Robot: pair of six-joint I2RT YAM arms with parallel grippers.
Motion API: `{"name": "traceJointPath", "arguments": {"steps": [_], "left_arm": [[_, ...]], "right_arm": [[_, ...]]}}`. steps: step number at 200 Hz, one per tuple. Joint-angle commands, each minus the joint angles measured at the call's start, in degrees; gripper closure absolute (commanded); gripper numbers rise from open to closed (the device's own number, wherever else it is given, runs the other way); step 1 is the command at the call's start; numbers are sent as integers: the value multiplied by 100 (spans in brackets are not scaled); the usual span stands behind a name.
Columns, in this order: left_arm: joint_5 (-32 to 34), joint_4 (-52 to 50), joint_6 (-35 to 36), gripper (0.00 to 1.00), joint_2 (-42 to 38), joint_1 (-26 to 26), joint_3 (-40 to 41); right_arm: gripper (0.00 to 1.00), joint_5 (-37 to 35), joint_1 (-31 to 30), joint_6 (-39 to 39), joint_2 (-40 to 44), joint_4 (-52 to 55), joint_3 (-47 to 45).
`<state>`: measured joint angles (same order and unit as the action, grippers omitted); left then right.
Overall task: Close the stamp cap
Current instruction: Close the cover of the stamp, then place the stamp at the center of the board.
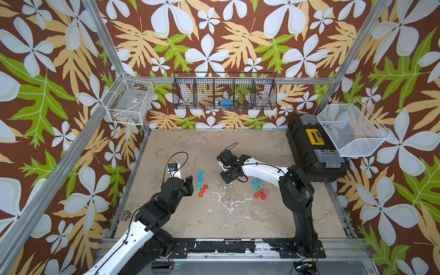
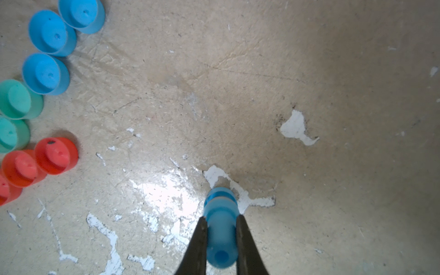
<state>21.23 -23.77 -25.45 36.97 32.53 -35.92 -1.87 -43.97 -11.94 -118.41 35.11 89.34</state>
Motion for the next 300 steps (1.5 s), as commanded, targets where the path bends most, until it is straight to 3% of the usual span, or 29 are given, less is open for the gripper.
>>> {"name": "traceJointPath", "arguments": {"steps": [1,300], "left_arm": [[75,-58,-12,42,-2,-11,-3],[103,-75,-21,43,44,-10,-11]], "right_arm": [[91,-42,-5,-62,-16,-56,-20],[92,-426,-7,68,-482,97,252]]}}
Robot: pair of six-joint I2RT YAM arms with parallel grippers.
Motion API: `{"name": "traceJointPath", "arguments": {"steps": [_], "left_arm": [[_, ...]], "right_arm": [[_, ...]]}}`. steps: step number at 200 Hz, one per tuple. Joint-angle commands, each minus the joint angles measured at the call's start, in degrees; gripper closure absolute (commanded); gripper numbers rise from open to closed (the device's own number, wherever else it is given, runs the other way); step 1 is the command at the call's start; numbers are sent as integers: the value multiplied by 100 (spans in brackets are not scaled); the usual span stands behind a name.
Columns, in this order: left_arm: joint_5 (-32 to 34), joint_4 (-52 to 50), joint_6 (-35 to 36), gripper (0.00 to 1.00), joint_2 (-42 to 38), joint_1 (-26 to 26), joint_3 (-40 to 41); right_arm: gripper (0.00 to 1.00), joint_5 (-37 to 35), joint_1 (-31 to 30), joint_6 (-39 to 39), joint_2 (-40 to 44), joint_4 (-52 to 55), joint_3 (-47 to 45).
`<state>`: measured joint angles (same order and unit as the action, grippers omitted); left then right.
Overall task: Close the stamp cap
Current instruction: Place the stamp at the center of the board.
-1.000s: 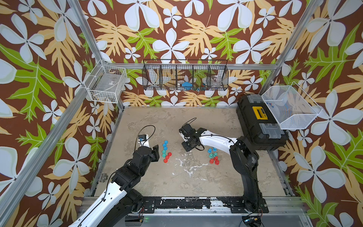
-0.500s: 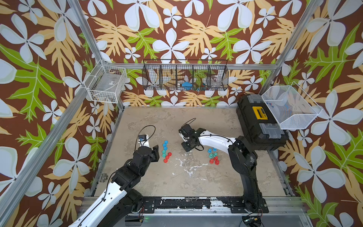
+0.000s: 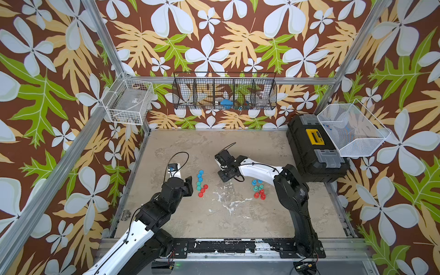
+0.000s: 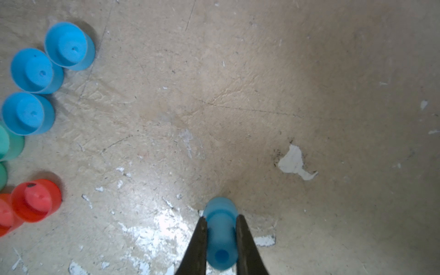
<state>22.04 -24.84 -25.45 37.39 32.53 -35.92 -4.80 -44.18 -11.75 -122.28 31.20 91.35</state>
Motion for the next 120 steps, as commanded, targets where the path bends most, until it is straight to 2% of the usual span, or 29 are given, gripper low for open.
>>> {"name": "traceJointPath", "arguments": {"steps": [1,71,120], "left_arm": [[25,32,-21,43,0,-10,-11],[28,32,-20,43,-26,-10,-3],[19,36,-30,42,-29,-10,-3]], "right_arm": [[92,-134,15,49,-99,495,64],[92,-197,419,299,-470,1000,1305],[92,-223,757,467,-1062,1419,2506]]}}
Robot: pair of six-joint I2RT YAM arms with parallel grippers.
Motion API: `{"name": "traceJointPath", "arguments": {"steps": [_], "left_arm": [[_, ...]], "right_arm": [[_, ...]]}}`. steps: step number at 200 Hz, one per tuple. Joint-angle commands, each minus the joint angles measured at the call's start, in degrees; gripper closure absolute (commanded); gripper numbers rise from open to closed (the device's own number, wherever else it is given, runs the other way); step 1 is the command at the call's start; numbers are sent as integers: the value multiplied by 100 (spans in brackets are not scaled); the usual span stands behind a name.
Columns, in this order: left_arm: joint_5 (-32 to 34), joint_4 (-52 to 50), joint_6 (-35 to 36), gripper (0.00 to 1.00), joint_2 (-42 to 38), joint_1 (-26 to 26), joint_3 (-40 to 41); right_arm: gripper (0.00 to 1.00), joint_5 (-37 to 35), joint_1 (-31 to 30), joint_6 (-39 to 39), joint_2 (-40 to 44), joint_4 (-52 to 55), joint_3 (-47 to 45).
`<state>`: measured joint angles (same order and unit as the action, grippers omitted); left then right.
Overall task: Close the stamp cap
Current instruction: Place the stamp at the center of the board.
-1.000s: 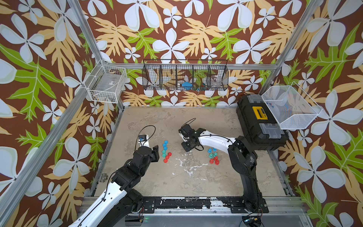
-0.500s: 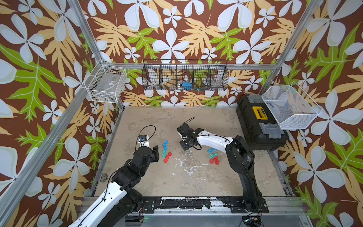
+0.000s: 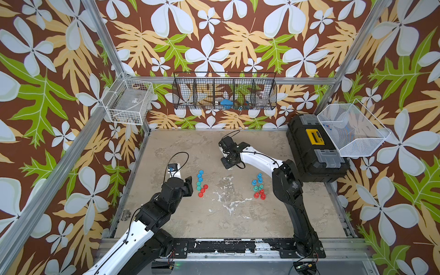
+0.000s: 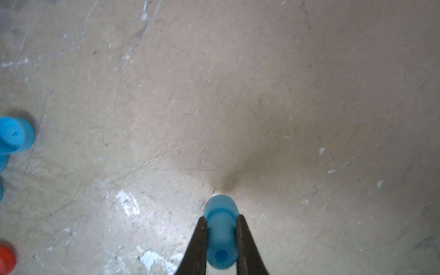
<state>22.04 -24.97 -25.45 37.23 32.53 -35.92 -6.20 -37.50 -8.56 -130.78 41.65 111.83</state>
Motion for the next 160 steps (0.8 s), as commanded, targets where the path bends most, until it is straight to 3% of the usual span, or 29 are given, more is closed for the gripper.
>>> {"name": "traceJointPath", "arguments": {"steps": [1,54,160], "left_arm": [[19,47,-30,42,-14,-10,-3],[20,45,-30,42,-31,-10,-3],[27,45,-39,42,-14,-10,-3]], "right_arm": [[92,-88,95,150,-220,381,491],[92,-31,372,201,-819,610,1683],[92,73,590,144,-1386,445,2234]]}}
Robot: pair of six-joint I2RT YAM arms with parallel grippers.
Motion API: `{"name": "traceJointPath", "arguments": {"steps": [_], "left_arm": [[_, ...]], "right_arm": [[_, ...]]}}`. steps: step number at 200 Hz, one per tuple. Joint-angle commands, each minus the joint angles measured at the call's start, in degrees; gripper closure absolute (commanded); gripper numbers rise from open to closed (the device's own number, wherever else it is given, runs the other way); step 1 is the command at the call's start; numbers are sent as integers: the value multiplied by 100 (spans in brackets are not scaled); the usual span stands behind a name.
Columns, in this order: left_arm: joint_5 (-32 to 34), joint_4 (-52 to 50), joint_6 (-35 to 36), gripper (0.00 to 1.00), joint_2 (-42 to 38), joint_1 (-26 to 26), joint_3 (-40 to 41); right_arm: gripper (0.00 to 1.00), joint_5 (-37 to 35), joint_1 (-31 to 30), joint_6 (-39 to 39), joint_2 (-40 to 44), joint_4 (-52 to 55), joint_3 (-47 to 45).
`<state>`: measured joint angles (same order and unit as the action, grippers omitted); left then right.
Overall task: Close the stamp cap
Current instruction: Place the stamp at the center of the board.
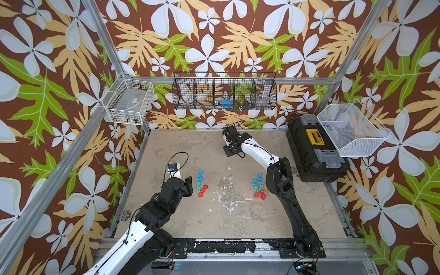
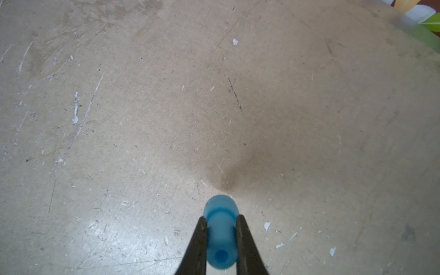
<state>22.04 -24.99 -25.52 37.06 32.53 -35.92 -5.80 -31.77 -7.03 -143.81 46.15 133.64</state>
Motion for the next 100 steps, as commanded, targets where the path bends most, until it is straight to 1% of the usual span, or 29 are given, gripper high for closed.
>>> {"name": "traceJointPath", "arguments": {"steps": [1,100], "left_arm": [[27,47,-32,42,8,-10,-3],[25,47,-31,42,16,-10,-3]], "right_arm": [[92,30,20,-9,-84,-7,55],[92,279,55,-93,-175,-27,37]]}}
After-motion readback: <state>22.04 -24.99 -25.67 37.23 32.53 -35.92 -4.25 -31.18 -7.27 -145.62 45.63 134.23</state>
